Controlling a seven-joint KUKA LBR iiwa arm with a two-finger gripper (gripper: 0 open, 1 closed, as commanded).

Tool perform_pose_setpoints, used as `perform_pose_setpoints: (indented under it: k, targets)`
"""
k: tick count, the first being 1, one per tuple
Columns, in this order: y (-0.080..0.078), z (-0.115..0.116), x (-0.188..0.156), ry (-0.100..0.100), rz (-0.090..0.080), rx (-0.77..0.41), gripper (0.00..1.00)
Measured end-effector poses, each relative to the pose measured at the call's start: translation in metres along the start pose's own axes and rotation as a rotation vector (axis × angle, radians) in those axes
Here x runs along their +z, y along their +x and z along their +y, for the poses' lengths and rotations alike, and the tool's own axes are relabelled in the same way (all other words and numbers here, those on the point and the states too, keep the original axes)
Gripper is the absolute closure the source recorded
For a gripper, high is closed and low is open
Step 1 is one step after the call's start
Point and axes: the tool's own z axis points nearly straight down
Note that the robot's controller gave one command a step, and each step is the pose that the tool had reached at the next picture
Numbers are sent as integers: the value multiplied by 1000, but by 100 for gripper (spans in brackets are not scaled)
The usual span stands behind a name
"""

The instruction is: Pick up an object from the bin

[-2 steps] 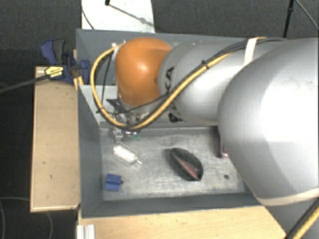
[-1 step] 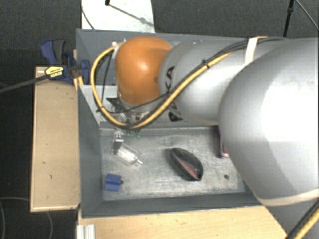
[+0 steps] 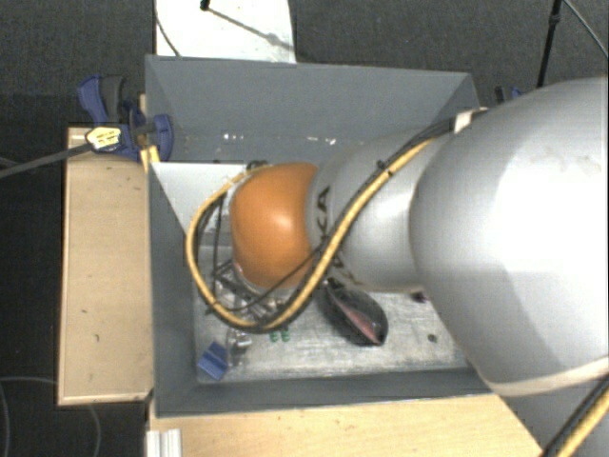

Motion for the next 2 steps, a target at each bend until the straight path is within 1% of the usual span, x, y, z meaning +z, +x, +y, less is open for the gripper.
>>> perform_pose_setpoints:
  k: [1,2]
  targets:
    - [1,4,11,5,-11,-45,0]
    - [-7,13,10,0,4,-370,0]
